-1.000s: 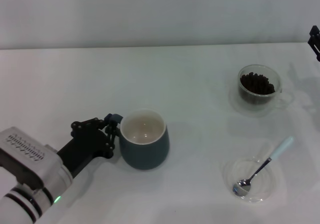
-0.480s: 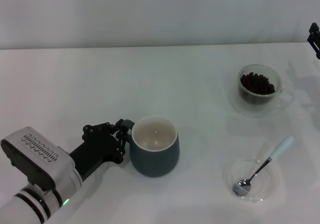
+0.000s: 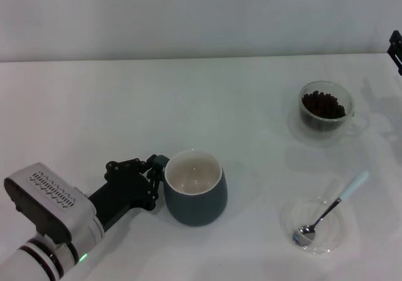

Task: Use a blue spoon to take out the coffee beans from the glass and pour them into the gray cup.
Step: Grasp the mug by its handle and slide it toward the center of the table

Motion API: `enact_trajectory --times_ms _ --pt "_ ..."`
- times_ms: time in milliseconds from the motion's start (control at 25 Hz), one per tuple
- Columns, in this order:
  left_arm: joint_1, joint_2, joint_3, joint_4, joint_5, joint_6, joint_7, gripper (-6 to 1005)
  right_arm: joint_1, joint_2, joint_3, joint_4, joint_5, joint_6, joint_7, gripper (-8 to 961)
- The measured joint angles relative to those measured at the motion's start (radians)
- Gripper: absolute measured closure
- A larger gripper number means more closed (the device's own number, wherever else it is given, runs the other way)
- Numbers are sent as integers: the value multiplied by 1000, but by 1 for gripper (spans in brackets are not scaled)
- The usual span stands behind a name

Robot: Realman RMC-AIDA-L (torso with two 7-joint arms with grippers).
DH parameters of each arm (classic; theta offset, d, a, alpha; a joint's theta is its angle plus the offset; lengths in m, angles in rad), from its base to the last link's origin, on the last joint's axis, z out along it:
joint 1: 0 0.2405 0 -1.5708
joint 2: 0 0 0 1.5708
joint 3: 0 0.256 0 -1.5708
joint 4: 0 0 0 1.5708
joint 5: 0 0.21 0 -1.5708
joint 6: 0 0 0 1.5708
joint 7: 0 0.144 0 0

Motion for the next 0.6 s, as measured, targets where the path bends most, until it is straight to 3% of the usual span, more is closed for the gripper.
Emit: enact_trajectory --times_ms 600 --pt "24 3 1 8 23 -7 0 916 -10 1 0 16 -1 -44 4 184"
